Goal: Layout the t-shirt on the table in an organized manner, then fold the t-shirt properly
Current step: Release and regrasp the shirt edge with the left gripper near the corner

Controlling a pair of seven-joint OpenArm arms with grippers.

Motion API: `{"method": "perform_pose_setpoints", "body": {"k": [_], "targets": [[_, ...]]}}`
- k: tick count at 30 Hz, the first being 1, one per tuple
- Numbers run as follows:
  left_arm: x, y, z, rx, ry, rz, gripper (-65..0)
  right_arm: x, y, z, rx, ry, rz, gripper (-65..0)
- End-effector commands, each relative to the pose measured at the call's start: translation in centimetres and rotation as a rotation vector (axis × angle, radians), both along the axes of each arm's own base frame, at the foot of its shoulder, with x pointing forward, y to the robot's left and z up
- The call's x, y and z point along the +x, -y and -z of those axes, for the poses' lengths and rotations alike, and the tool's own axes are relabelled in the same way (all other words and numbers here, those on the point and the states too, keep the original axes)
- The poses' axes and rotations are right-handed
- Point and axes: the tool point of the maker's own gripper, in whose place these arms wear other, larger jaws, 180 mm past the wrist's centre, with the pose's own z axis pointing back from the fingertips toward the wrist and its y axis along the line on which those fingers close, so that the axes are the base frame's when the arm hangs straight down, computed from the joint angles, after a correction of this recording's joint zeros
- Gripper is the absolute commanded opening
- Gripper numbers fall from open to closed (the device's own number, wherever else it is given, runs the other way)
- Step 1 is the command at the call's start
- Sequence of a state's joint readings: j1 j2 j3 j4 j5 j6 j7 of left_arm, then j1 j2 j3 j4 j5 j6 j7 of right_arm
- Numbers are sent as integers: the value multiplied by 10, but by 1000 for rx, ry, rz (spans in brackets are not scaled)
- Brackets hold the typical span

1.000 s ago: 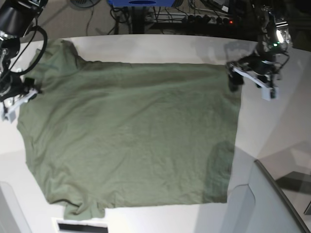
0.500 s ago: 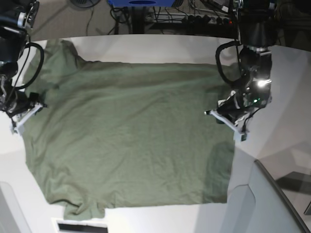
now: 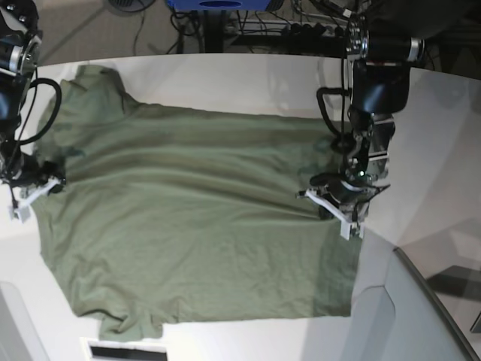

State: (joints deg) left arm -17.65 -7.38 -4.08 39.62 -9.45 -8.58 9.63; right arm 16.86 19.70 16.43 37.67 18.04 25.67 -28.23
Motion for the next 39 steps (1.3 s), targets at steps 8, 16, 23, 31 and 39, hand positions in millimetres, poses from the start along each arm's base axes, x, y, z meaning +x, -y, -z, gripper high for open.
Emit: {"method": "perform_pose_setpoints", "body": {"k": [8, 16, 23, 31, 39], "targets": [[-3, -3, -4, 36, -65, 9, -650, 31, -7, -19, -60, 49, -76, -528], [-23, -4, -57, 78, 7, 31, -650, 9, 26, -72, -173, 80, -67, -530], [-64, -12, -60, 105, -16, 24, -650, -36, 27, -56, -158, -8, -34, -530], [-102, -16, -31, 109, -111, 26, -650, -56, 11, -36, -122, -52, -37, -530], [-133, -27, -2, 119, -211, 20, -650, -79, 13, -17, -103, -123, -27, -530]]}}
